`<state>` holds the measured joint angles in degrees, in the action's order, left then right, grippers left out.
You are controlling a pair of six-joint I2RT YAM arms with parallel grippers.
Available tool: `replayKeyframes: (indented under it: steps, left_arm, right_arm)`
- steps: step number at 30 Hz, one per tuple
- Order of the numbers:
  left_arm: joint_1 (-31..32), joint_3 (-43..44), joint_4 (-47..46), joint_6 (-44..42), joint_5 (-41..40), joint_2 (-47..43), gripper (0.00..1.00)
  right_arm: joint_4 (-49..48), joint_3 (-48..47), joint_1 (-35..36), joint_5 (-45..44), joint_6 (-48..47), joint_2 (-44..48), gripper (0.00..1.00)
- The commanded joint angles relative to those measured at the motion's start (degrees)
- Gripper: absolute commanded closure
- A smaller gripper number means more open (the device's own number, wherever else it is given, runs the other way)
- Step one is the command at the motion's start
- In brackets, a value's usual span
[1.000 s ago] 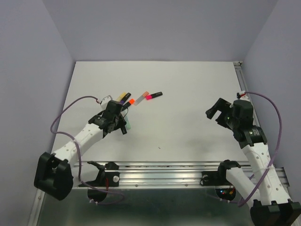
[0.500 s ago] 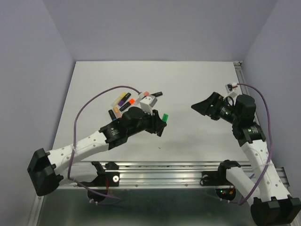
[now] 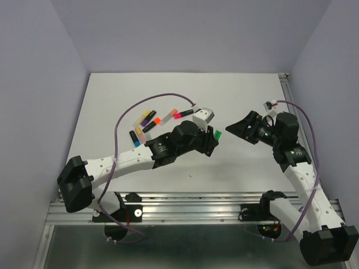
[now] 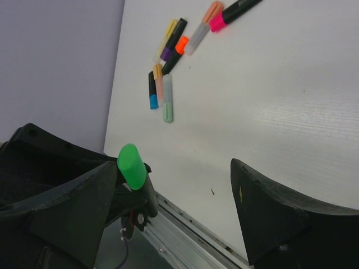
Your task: Open the pen caps
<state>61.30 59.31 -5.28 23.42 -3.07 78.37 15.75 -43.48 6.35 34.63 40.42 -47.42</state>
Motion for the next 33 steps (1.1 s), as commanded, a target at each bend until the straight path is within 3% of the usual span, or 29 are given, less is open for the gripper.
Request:
replayKeyframes:
  steps: [1, 10, 16, 22, 24, 25, 33]
  left_arm:
    - [0.4, 6.0, -2.5, -0.7, -0.4, 3.6, 1.0]
    - [0.7, 10.0, -1.9, 0.1, 0.6, 8.3, 1.0]
    - [0.7, 12.5, -2.2, 1.2, 0.7, 10.8, 1.0]
    - [0.8, 14.1, -2.0, 2.2, 1.3, 13.6, 1.0]
    - [0.8, 14.3, -1.8, 2.6, 1.2, 13.8, 1.0]
    - [0.8, 14.3, -1.6, 2.6, 1.1, 13.7, 1.0]
    - [2.2, 10.4, 0.2, 5.2, 0.7, 13.4, 1.0]
  right_arm:
    - [-4.8, 1.7, 2.1, -1.3, 0.0, -1.4, 0.14]
    - [-6.7, 1.8, 3.4, -2.5, -0.3, -3.4, 0.16]
    - [-7.1, 2.8, 5.0, -3.8, -0.3, -5.0, 0.34]
    - [-7.2, 2.9, 6.0, -6.2, -1.0, -6.2, 0.63]
    - [-7.2, 3.0, 6.1, -7.6, -1.0, -6.4, 0.83]
    - [-7.0, 3.0, 6.2, -8.3, -1.2, -6.3, 0.98]
    - [-4.7, 1.4, 6.3, -19.9, -1.4, -6.9, 0.99]
